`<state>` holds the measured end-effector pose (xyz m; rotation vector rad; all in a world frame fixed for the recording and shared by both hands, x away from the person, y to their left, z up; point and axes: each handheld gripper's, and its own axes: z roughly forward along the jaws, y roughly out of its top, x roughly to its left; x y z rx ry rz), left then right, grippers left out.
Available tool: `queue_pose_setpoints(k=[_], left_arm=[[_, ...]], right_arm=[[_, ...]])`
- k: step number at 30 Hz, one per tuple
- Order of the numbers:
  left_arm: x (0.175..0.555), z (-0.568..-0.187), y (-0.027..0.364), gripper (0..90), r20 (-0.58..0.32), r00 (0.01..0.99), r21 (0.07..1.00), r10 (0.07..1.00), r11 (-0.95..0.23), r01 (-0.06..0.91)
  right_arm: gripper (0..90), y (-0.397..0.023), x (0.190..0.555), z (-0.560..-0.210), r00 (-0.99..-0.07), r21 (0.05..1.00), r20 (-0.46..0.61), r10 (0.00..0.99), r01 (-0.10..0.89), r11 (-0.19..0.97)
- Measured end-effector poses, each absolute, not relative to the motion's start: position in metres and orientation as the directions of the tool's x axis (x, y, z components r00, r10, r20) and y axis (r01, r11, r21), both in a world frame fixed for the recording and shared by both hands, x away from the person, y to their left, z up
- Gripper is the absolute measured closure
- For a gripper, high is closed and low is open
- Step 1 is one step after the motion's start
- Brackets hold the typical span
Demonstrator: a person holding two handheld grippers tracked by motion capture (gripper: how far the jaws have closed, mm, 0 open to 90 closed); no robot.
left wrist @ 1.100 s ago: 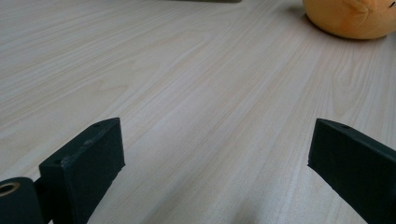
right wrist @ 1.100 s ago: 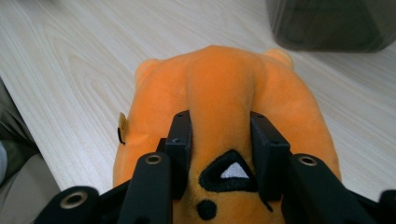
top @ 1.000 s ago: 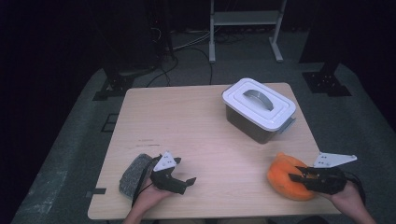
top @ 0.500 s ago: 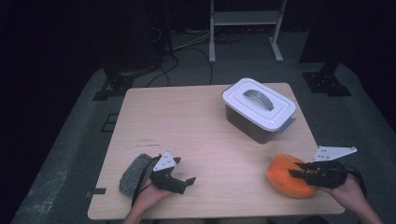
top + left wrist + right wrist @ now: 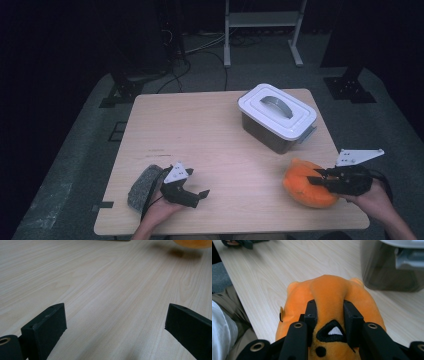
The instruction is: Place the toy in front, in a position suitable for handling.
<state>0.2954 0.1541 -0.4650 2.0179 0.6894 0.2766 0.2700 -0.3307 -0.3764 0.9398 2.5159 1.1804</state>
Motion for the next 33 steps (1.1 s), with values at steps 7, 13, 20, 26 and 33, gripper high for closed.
queue_pose_setpoints(k=[7,13,20,26,33], left_arm=[[0.295,-0.465,0.155,2.8,-0.082,0.814,0.851,0.575,-0.384,0.357],[0.296,-0.463,0.157,2.8,-0.081,0.812,0.852,0.578,-0.383,0.358],[0.296,-0.463,0.158,2.8,-0.084,0.81,0.854,0.581,-0.377,0.359],[0.296,-0.463,0.159,2.8,-0.082,0.809,0.853,0.583,-0.378,0.359],[0.296,-0.462,0.16,2.8,-0.083,0.806,0.855,0.586,-0.373,0.36]], right_arm=[[68.1,-0.313,0.275,-0.359,-0.814,0.768,0.068,0.577,0.413,0.491],[68.1,-0.289,0.281,-0.35,-0.849,0.783,0.068,0.524,0.371,0.5],[68.0,-0.271,0.285,-0.345,-0.873,0.793,0.072,0.482,0.344,0.504],[68.0,-0.257,0.288,-0.345,-0.887,0.801,0.082,0.454,0.329,0.5],[68.0,-0.238,0.293,-0.347,-0.908,0.801,0.087,0.41,0.309,0.513]])
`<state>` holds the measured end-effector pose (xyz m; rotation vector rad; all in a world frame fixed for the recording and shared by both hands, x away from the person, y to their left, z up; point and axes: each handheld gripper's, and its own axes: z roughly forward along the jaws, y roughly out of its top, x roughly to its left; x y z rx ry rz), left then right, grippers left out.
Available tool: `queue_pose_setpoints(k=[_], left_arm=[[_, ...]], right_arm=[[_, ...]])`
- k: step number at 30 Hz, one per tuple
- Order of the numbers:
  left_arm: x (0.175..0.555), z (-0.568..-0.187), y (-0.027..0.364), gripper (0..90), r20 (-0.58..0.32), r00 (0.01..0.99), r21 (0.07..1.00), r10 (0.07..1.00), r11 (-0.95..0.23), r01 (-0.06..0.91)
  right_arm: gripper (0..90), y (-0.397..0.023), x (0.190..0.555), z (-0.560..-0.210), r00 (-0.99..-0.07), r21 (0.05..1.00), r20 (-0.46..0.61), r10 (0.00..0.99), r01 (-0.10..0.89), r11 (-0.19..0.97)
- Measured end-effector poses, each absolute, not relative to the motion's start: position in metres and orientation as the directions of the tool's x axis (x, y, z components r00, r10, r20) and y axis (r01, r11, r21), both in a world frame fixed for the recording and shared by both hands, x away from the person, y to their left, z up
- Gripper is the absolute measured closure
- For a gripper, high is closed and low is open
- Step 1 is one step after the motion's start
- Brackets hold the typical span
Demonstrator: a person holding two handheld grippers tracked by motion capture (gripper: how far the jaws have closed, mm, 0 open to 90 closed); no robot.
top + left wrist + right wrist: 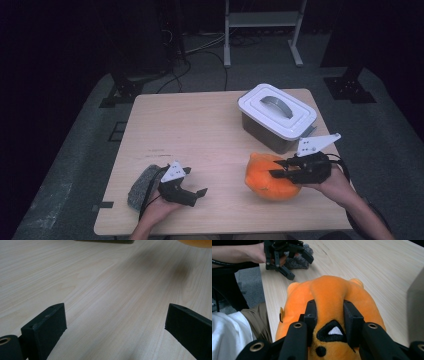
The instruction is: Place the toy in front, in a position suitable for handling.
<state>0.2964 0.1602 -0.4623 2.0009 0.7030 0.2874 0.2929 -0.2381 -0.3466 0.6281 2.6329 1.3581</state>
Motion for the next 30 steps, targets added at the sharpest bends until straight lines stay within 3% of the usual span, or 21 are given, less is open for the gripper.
queue_pose_setpoints(k=[30], left_arm=[[0.297,-0.46,0.168,2.8,-0.098,0.797,0.862,0.596,-0.35,0.368]], right_arm=[[67.1,-0.174,0.317,-0.367,-0.946,0.776,0.119,0.301,0.277,0.566]])
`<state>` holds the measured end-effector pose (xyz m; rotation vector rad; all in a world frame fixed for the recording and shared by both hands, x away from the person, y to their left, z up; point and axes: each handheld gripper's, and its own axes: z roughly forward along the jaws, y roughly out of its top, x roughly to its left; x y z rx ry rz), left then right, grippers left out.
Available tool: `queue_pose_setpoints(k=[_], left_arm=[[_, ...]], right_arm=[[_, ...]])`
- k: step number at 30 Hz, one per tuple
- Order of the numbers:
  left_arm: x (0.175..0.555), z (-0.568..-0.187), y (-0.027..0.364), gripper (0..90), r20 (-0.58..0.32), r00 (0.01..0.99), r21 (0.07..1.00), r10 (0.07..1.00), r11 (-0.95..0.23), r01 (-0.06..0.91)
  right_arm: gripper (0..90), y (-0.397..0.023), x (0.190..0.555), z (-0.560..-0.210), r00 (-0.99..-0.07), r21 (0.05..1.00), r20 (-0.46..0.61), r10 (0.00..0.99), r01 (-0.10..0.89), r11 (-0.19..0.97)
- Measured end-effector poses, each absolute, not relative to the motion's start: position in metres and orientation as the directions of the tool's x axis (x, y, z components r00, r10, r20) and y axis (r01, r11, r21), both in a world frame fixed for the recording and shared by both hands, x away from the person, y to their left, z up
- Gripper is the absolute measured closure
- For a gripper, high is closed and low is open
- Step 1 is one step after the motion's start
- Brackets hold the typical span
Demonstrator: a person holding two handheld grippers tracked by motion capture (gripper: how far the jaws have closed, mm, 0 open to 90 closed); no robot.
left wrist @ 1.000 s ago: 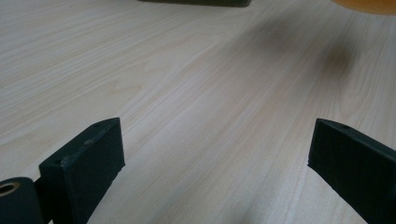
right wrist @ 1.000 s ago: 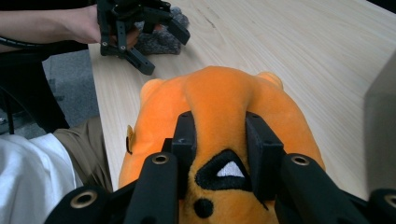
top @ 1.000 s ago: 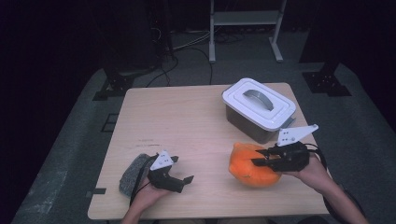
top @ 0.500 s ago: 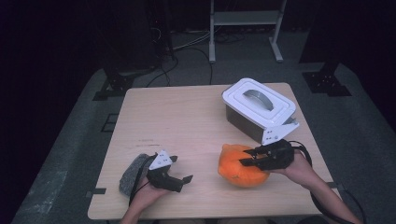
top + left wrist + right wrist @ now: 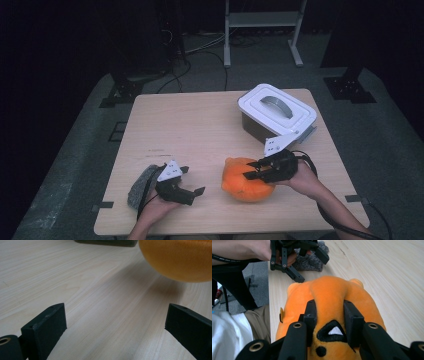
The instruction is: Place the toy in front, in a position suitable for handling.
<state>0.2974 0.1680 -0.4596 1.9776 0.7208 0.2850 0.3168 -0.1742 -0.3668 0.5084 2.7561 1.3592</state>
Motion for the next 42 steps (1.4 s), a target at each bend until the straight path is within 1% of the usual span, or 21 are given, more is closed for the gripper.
queue_pose_setpoints(k=[14,28,29,32,38,42], left_arm=[[0.299,-0.458,0.176,2.8,-0.113,0.787,0.866,0.607,-0.328,0.377],[0.301,-0.458,0.18,2.8,-0.116,0.783,0.867,0.611,-0.322,0.38],[0.301,-0.458,0.18,2.9,-0.117,0.783,0.866,0.611,-0.323,0.382],[0.301,-0.458,0.18,2.9,-0.118,0.783,0.865,0.611,-0.324,0.383],[0.301,-0.457,0.18,2.9,-0.113,0.781,0.866,0.614,-0.324,0.38],[0.301,-0.457,0.181,3.0,-0.111,0.782,0.867,0.614,-0.325,0.378]], right_arm=[[66.2,-0.146,0.331,-0.383,-0.954,0.763,0.14,0.265,0.274,0.585],[62.4,-0.138,0.331,-0.407,-0.962,0.748,0.146,0.233,0.261,0.61],[61.8,-0.139,0.331,-0.407,-0.96,0.749,0.147,0.237,0.265,0.607],[56.0,-0.141,0.33,-0.408,-0.959,0.745,0.16,0.235,0.274,0.608],[45.2,-0.141,0.326,-0.405,-0.96,0.737,0.142,0.243,0.266,0.621],[42.1,-0.143,0.326,-0.403,-0.958,0.746,0.147,0.248,0.272,0.608]])
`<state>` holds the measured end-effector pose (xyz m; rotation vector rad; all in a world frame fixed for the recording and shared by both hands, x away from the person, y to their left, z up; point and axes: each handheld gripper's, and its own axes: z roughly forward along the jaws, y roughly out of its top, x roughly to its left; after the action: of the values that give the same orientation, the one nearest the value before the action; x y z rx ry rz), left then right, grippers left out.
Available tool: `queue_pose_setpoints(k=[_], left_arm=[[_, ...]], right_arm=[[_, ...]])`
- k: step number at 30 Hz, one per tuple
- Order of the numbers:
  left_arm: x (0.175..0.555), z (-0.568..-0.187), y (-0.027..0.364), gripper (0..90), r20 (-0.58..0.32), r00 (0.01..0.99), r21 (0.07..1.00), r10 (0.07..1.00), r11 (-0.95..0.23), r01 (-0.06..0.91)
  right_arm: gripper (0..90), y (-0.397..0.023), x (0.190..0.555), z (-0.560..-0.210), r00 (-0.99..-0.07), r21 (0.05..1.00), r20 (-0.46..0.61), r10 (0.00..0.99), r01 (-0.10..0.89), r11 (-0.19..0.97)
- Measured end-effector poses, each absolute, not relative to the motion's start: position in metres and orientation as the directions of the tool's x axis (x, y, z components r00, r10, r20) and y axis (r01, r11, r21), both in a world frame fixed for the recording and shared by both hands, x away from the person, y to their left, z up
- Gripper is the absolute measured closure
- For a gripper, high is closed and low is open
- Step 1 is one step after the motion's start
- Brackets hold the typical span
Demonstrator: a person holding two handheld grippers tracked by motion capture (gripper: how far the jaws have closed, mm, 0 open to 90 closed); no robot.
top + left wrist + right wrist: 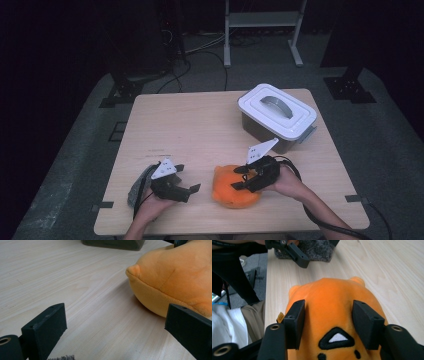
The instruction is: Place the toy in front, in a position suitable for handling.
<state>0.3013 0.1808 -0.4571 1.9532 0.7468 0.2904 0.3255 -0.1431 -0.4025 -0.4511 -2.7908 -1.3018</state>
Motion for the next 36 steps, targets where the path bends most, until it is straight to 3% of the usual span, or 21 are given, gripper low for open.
queue_pose_setpoints(k=[13,36], left_arm=[[0.301,-0.456,0.181,3.7,-0.108,0.781,0.868,0.615,-0.325,0.375],[0.297,-0.45,0.183,8.3,-0.087,0.795,0.875,0.6,-0.335,0.349]], right_arm=[[36.6,-0.165,0.322,-0.393,-0.948,0.778,0.14,0.285,0.283,0.561],[29.3,-0.177,0.313,-0.416,-0.95,0.777,0.15,0.274,0.285,0.561]])
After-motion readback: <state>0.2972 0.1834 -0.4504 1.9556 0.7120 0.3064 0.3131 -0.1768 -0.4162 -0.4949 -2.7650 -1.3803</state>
